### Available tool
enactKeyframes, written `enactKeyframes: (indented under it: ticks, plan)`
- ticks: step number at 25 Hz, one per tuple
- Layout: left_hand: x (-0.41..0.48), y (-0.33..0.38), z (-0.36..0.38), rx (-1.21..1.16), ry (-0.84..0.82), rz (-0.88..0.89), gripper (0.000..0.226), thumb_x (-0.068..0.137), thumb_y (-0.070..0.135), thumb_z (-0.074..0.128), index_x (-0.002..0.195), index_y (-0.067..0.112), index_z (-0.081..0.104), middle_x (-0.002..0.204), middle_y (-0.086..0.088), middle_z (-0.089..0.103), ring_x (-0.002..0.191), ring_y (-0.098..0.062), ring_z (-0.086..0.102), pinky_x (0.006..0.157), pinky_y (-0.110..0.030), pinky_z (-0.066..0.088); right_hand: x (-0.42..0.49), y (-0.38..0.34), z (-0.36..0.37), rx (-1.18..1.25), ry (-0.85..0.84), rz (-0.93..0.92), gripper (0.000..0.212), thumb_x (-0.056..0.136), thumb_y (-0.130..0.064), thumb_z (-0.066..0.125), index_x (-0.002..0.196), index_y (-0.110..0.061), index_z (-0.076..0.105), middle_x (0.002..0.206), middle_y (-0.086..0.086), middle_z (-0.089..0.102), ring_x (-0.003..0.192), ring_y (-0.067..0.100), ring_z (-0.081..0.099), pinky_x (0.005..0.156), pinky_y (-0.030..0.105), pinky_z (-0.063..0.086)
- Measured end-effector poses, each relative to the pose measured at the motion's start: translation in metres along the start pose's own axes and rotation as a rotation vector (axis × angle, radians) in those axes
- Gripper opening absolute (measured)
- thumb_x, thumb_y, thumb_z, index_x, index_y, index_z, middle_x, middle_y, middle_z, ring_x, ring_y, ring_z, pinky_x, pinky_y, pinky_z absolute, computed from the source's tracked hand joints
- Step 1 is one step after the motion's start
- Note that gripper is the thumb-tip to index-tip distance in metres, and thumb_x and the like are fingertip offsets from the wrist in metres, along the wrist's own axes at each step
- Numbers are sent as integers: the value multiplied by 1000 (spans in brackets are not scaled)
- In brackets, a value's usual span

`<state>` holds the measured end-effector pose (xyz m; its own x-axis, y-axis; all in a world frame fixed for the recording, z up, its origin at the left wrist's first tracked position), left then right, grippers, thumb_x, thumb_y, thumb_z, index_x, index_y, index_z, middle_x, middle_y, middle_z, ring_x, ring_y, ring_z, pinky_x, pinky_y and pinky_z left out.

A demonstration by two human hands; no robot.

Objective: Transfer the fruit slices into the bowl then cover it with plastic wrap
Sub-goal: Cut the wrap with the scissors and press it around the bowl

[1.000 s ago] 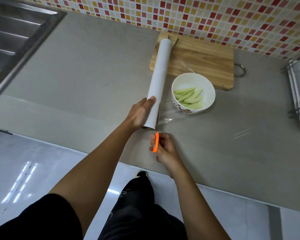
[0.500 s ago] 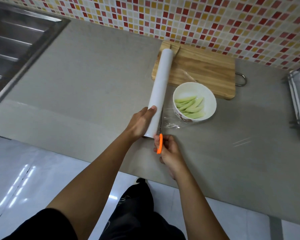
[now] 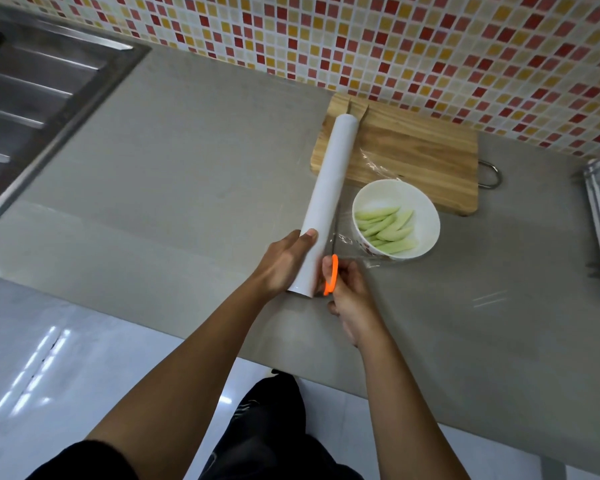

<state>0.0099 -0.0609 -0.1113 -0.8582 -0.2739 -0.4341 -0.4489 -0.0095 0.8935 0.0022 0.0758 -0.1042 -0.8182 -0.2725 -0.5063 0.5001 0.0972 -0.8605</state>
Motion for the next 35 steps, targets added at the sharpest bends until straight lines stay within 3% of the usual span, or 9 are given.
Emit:
enactKeyframes:
  ticks: [2,7,11,15,17,20,27,35]
  plan:
    - [0,-1,-2,-20,-14,0,46,72,65,51,79,20,62,93,-21,68,86,-42,66,84,-59,52,6,-3,1,-5,3,-2,22,84,-46,60,85,-25,52,63,-14,58,48,-7,50,37,11,29]
    - [0,-3,-5,7,-20,10,48,71,67,50,81,22,63,92,-18,68,85,-39,66,83,-59,52,22,-14,6,39,-13,-51,20,87,-39,57,83,-21,51,65,-7,55,46,-8,49,39,7,34]
    - [-1,0,-11,30,-26,12,44,73,65,50,81,24,63,95,-17,68,88,-40,65,84,-61,50,31,-19,9,21,4,-49,21,86,-44,59,81,-24,52,52,-18,56,45,-7,47,37,9,32]
    - [-4,0,-18,70,-46,16,41,78,62,47,85,25,63,95,-10,68,90,-34,65,85,-53,50,43,-23,11,6,6,-57,27,84,-49,59,75,-24,56,60,-7,49,52,3,41,40,15,27]
    - [-7,-2,-23,81,-51,15,36,80,60,46,83,28,62,93,-7,67,88,-31,64,81,-47,50,46,-25,12,-21,12,-21,32,80,-57,58,77,-26,57,64,-8,49,56,5,42,42,18,28]
    - [-12,-4,-31,87,-59,17,33,81,58,45,81,30,61,88,0,66,80,-21,62,76,-38,48,49,-26,15,-26,1,-17,32,83,-55,57,70,-25,56,61,-9,46,55,6,40,41,18,28]
    - [-20,-7,-47,74,-95,9,49,77,62,46,92,17,61,89,-4,64,78,-21,60,75,-37,47,57,-31,22,67,-17,-14,28,86,-46,57,73,-23,50,64,-2,38,51,8,31,36,17,22]
    - [-22,2,-67,75,-110,-15,71,67,69,47,104,10,60,95,-10,66,80,-21,62,76,-36,49,60,-34,30,54,-38,42,26,86,-48,56,78,-24,51,66,-4,49,57,5,44,38,16,23]
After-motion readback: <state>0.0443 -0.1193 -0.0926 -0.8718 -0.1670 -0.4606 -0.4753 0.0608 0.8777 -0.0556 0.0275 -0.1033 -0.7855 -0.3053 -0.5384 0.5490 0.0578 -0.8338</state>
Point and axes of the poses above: each hand's wrist, its own x-axis towards the middle knuckle, its own z-axis out of the palm, y = z × x, the point moved 1 cm from there along x, towards the middle knuckle
